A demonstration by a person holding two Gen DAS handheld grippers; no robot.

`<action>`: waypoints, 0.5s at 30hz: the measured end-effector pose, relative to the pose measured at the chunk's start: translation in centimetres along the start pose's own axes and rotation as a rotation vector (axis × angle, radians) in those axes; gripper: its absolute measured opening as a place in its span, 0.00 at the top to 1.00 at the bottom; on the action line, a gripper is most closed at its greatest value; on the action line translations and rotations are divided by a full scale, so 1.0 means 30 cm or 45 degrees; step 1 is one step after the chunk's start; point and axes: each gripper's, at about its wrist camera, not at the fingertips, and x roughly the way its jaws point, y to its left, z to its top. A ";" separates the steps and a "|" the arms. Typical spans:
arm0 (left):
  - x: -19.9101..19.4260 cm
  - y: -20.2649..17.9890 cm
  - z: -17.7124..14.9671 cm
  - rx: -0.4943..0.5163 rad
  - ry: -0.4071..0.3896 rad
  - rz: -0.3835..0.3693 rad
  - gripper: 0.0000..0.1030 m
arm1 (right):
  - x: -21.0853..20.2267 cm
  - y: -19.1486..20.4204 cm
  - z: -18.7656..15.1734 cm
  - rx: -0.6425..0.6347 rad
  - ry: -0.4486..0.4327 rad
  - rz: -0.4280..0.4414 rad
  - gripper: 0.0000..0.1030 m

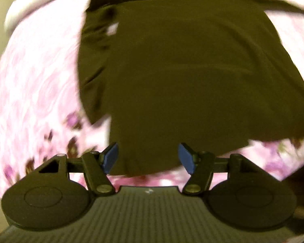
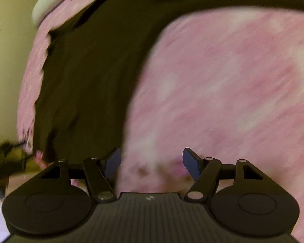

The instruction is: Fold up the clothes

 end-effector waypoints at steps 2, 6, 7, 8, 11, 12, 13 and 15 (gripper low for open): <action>0.034 0.126 -0.031 -0.087 -0.020 -0.084 0.48 | 0.075 0.095 -0.084 0.014 -0.004 0.007 0.33; 0.150 0.303 -0.074 -0.233 0.016 -0.331 0.50 | 0.191 0.191 -0.202 0.133 -0.049 -0.058 0.33; 0.175 0.338 -0.077 -0.253 0.017 -0.388 0.52 | 0.209 0.199 -0.225 0.179 -0.076 -0.077 0.33; 0.196 0.371 -0.079 -0.284 0.007 -0.446 0.54 | 0.225 0.205 -0.247 0.227 -0.105 -0.097 0.33; 0.236 0.435 -0.092 -0.364 -0.006 -0.574 0.63 | 0.245 0.210 -0.304 0.352 -0.213 -0.133 0.33; 0.238 0.457 -0.099 -0.399 -0.030 -0.600 0.63 | 0.247 0.213 -0.318 0.382 -0.240 -0.139 0.33; 0.239 0.480 -0.107 -0.435 -0.055 -0.625 0.63 | 0.247 0.216 -0.330 0.407 -0.268 -0.152 0.33; 0.236 0.523 -0.126 -0.514 -0.073 -0.615 0.63 | 0.247 0.220 -0.350 0.449 -0.314 -0.163 0.33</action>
